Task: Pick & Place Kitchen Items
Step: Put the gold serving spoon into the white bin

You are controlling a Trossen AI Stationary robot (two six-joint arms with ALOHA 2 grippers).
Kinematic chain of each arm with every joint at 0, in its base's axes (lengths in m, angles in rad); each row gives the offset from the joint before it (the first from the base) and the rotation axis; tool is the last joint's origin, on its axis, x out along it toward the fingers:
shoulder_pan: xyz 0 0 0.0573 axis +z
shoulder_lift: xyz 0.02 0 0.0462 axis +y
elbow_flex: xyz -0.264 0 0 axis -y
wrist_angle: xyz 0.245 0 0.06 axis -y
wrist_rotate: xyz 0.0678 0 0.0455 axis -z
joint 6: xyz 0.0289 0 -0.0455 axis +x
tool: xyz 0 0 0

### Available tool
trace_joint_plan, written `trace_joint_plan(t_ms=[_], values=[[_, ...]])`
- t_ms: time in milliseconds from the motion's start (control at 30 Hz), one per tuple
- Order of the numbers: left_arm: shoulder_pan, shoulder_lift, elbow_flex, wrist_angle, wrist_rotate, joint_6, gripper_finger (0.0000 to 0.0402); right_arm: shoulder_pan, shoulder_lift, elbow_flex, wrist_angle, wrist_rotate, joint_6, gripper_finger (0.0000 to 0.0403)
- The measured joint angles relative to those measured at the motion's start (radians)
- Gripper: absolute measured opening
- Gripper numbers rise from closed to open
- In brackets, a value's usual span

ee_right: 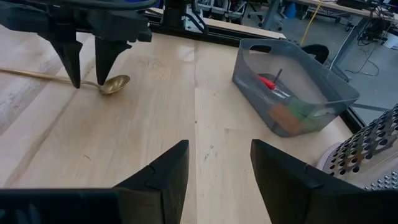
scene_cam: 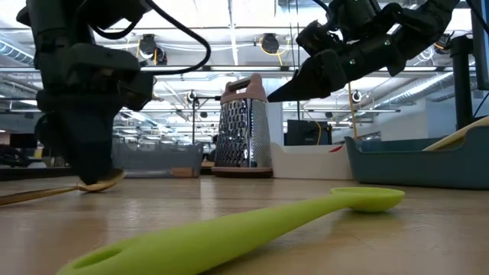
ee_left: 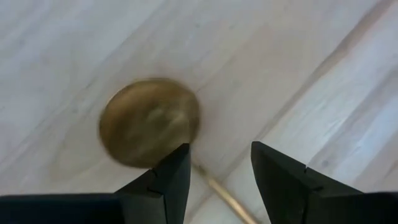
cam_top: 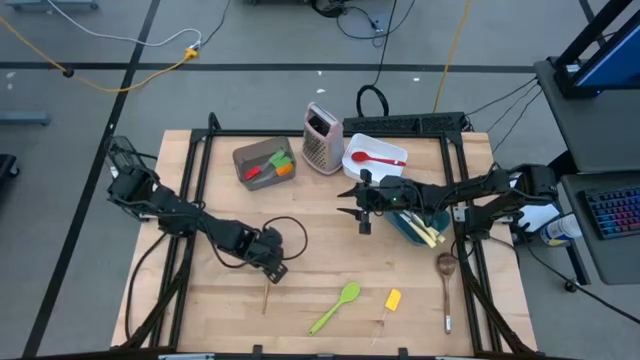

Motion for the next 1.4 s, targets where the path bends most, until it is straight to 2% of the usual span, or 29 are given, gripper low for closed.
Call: trace_joint_plan(t_ms=[533,700,1000,1400], values=[[-0.009,0.0,0.0,-0.043,0.032,-0.066,0.0175,0.0,0.0,0.0,0.0,0.0,0.0,0.0163],[-0.026,0.0,0.0,-0.08,-0.013,-0.063,0.0175,0.0,0.0,0.0,-0.001,0.0,0.0,0.0163],[-0.081,0.0,0.0,-0.083,-0.021,-0.12,0.0175,0.0,0.0,0.0,-0.001,0.0,0.0,0.0161],[-0.082,0.093,0.007,-0.071,-0.031,-0.089,0.0175,0.0,0.0,0.0,-0.001,0.0,0.028,0.0161]])
